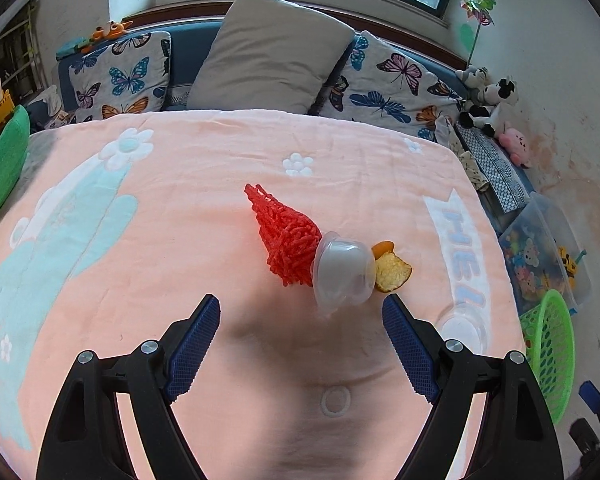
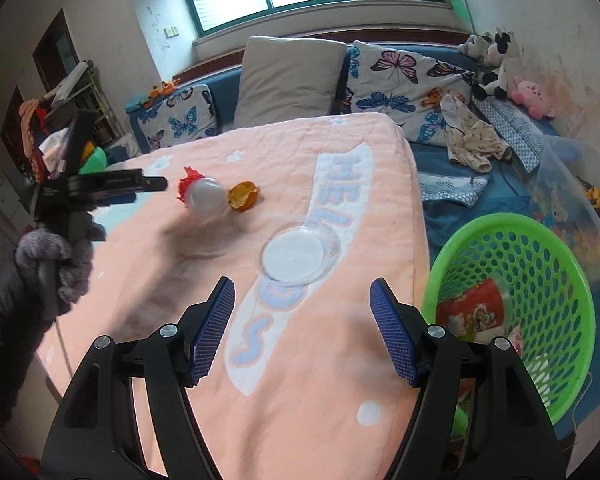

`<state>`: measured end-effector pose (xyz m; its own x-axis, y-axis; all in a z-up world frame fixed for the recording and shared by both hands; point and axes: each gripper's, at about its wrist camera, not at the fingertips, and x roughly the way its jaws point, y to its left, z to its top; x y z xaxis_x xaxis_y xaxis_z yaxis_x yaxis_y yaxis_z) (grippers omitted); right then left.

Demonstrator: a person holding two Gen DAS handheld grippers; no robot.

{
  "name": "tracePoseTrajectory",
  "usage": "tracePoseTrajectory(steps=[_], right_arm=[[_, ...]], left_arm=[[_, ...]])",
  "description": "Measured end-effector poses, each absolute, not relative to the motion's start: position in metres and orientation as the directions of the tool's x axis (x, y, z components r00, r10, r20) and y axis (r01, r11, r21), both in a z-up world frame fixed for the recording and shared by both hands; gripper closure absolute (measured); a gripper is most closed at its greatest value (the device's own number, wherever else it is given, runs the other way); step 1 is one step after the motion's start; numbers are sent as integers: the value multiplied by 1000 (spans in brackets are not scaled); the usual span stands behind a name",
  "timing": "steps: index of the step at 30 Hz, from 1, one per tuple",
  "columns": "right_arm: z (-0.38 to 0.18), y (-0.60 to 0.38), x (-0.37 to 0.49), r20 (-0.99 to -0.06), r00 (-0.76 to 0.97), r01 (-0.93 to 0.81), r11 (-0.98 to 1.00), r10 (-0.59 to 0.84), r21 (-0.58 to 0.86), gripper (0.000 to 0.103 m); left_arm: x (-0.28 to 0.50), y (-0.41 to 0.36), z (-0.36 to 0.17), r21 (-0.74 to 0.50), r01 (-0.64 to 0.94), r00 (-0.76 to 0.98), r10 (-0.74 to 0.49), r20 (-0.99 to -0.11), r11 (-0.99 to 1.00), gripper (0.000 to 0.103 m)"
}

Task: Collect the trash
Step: 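Reach the left tool to the red mesh ball toy and grasp its mesh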

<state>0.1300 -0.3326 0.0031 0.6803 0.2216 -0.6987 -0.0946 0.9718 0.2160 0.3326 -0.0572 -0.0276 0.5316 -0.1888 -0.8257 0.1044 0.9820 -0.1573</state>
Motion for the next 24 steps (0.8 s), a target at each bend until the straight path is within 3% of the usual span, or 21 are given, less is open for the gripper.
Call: tracePoseTrajectory(steps=[9, 24], right_arm=[[35, -316, 121, -650, 704, -152, 955, 287, 256, 28], [8, -305, 111, -689, 648, -151, 941, 325, 301, 28]], left_arm=[[331, -55, -28, -157, 104, 534, -188, -824, 982, 23], [328, -43, -30, -151, 89, 533, -175, -828, 985, 23]])
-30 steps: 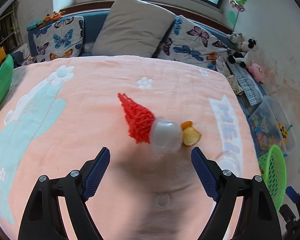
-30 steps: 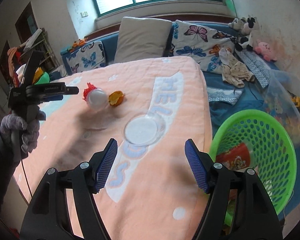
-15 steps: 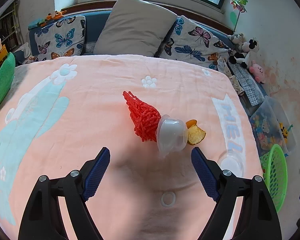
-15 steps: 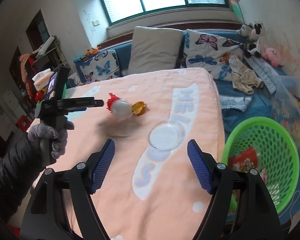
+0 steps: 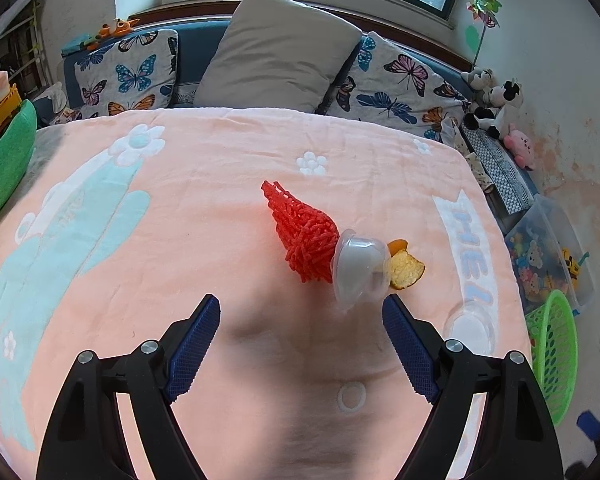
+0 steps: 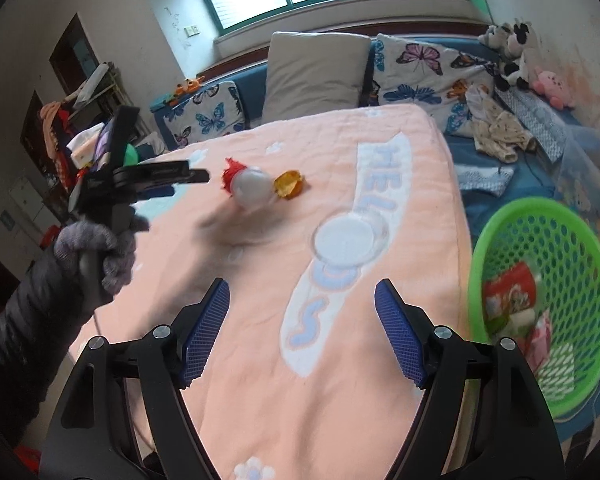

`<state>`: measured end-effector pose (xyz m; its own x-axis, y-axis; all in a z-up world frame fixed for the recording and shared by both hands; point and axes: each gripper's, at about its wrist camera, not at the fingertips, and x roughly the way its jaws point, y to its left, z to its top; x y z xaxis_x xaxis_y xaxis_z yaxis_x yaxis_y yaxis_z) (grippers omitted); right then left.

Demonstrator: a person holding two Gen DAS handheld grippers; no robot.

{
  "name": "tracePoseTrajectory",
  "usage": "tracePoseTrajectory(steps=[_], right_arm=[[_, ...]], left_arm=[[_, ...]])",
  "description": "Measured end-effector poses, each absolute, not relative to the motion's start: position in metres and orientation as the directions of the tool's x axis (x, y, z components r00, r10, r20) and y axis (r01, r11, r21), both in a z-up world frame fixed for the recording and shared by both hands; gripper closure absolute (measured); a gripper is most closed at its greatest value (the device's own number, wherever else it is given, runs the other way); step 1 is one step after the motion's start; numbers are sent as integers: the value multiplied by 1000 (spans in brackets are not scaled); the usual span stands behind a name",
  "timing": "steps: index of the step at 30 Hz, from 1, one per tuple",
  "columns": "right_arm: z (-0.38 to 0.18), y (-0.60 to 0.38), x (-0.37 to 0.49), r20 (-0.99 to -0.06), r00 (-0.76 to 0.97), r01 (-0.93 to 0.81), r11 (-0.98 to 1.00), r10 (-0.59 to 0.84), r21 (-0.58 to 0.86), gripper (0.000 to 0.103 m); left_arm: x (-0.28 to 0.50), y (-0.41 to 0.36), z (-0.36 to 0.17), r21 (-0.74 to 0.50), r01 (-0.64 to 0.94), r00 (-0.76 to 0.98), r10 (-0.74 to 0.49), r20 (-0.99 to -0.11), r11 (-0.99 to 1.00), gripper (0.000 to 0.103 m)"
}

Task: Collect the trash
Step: 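Reach the left tool to the red mesh ball toy and grasp its mesh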

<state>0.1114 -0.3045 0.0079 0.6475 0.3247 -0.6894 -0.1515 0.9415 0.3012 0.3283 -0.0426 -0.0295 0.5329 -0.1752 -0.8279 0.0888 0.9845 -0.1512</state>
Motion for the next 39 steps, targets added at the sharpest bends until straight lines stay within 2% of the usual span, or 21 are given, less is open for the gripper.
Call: tracePoseTrajectory(steps=[6, 9, 14, 24, 29, 39], right_arm=[[15, -297, 108, -683, 670, -162, 955, 291, 248, 28], [13, -297, 125, -685, 668, -164, 956, 289, 243, 28], [3, -289, 163, -700, 674, -182, 971, 236, 152, 28], [-21, -251, 241, -728, 641, -260, 961, 245, 94, 28], [-44, -247, 262, -760, 601, -267, 958, 247, 100, 28], [-60, -237, 296, -764, 574, -298, 944, 295, 140, 28]], left_arm=[[327, -43, -27, -152, 100, 534, -182, -825, 983, 23], [328, -41, -23, -150, 98, 541, -179, -822, 984, 23], [337, -36, -19, -146, 96, 546, -174, -820, 985, 23], [369, -25, -25, -186, 57, 527, -188, -829, 981, 23], [388, -29, -41, -205, 52, 498, -203, -843, 977, 23], [428, -42, -74, -281, 28, 439, -264, -859, 959, 25]])
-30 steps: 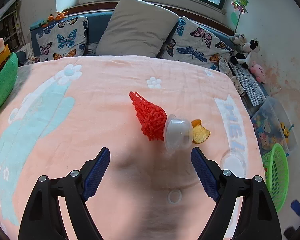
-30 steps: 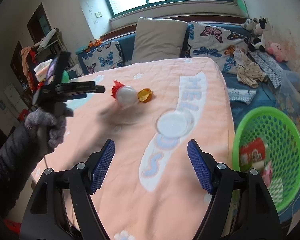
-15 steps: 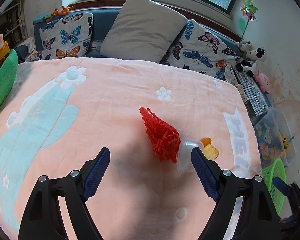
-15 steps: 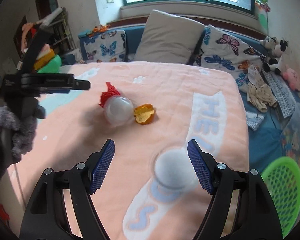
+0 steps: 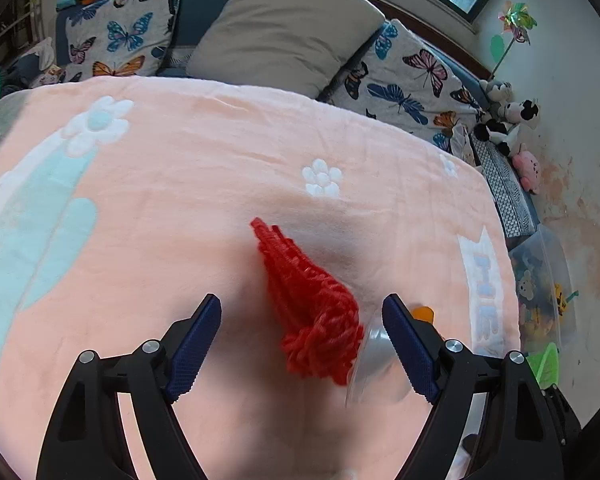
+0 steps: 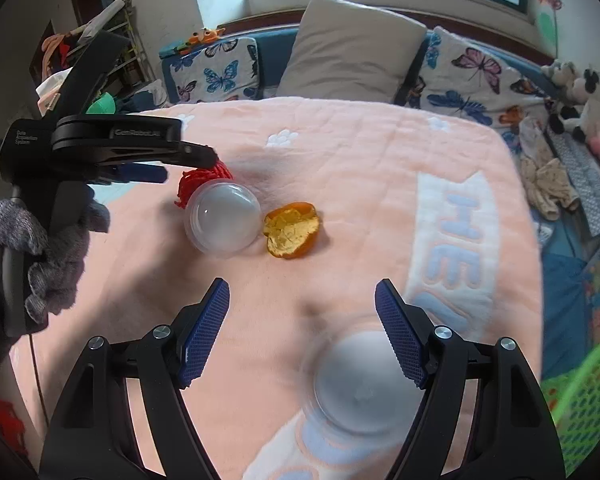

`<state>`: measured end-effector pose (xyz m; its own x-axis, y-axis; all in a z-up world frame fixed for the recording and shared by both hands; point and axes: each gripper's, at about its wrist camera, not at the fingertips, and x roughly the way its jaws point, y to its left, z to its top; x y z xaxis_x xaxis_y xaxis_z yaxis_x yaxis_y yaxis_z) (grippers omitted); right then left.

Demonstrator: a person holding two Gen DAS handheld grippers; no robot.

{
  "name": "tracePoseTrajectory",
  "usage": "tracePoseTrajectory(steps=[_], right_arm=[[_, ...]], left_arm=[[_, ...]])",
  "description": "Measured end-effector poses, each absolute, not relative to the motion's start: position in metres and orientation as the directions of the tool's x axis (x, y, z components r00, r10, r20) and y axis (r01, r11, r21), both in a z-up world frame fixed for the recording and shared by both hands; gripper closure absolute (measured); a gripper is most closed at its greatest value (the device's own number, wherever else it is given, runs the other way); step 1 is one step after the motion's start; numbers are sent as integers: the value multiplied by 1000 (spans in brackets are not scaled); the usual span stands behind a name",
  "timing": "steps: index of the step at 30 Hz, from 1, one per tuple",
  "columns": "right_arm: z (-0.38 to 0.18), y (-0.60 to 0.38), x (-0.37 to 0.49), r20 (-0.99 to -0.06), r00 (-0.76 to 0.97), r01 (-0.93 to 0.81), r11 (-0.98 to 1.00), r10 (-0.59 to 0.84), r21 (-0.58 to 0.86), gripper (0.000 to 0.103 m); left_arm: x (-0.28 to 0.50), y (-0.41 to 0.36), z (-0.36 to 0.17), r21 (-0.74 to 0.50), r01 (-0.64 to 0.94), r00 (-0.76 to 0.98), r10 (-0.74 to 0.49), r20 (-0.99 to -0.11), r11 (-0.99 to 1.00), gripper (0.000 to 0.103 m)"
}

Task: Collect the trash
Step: 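Reach the left tool to the red mesh ball toy and grasp its mesh, then grasp the clear plastic dome with the right tool while the left tool holds the mesh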

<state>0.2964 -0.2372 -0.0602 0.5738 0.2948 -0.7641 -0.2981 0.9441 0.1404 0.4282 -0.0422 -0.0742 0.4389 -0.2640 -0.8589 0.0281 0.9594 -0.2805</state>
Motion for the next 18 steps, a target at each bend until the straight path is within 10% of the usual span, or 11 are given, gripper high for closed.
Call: tracePoseTrajectory(steps=[5, 12, 18], right_arm=[[-68, -232, 308, -766, 559, -319, 935, 319, 157, 28], [-72, -222, 314, -756, 546, -357, 917, 361, 179, 28], [-71, -208, 321, -741, 532, -397, 894, 409, 208, 28]], left_arm=[[441, -47, -89, -295, 21, 410, -278, -869, 955, 32], [446, -33, -105, -418, -23, 364, -382, -850, 908, 68], [431, -12, -87, -417, -18, 408, -374, -832, 909, 73]])
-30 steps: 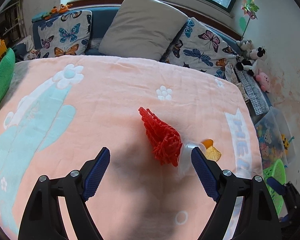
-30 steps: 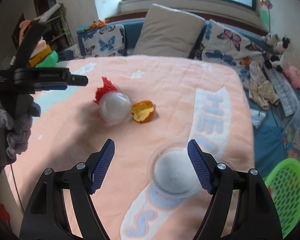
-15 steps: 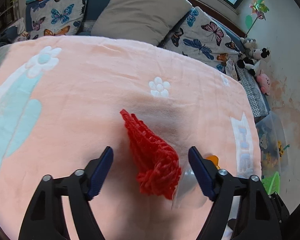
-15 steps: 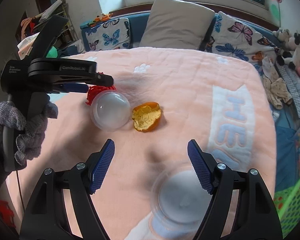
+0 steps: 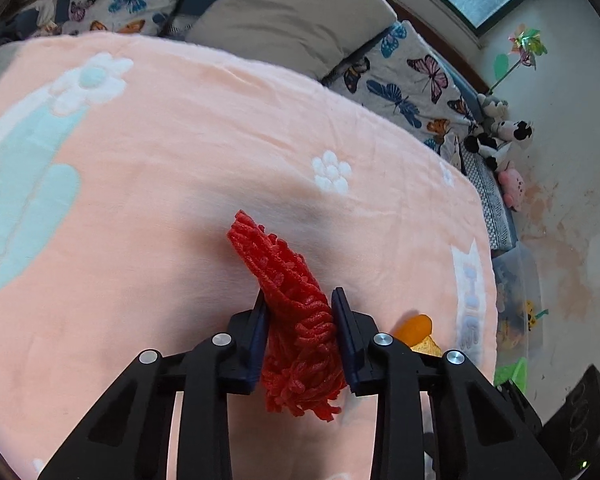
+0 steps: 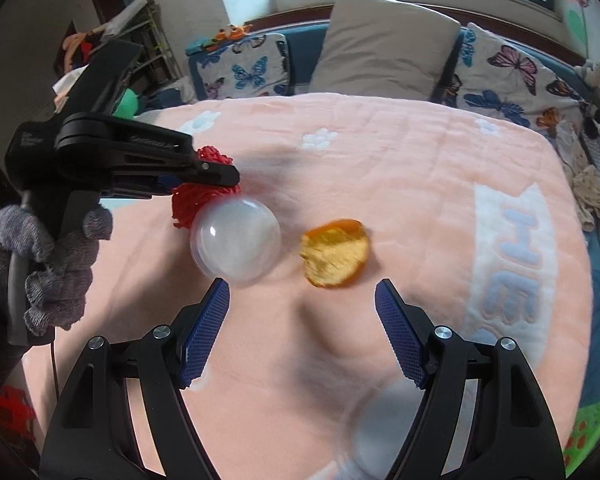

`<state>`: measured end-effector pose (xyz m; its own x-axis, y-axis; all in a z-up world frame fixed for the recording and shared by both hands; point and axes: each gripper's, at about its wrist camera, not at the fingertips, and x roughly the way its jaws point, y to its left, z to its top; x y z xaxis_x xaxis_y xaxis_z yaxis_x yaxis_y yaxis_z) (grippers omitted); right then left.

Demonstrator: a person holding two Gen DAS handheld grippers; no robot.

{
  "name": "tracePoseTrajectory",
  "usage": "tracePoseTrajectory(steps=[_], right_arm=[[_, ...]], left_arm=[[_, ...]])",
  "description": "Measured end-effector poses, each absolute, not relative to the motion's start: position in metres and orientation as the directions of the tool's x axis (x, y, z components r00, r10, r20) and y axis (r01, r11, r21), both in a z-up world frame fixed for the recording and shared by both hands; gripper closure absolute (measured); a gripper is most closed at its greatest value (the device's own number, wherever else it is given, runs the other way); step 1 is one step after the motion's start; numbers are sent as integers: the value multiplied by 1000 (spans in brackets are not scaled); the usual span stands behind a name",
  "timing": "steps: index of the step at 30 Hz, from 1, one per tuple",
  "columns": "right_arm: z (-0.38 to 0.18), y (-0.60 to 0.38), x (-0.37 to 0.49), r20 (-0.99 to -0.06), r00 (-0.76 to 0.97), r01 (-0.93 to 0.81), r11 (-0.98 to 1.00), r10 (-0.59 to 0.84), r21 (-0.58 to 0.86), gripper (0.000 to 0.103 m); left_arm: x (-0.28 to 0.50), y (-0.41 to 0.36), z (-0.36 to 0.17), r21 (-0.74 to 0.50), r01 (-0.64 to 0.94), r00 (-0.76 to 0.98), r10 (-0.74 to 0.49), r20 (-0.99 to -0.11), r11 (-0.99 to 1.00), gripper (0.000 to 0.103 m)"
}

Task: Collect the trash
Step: 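Grasp the clear plastic dome with the right tool while the left tool holds the mesh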

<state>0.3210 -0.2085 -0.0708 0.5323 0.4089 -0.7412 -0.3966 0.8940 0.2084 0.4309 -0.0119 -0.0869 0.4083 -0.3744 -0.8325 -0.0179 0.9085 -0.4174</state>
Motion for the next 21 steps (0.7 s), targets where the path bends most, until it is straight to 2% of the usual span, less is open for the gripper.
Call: tracePoseTrajectory(steps=[12, 21], right_arm=[[-78, -154, 334, -734, 482, -496, 840, 478, 222, 28], [-93, -132, 356, -751, 475, -467, 855, 459, 227, 31]], left_arm=[[400, 53, -60, -346, -41, 481, -285, -829, 937, 74], [381, 83, -60, -339, -57, 484, -271, -832, 939, 74]])
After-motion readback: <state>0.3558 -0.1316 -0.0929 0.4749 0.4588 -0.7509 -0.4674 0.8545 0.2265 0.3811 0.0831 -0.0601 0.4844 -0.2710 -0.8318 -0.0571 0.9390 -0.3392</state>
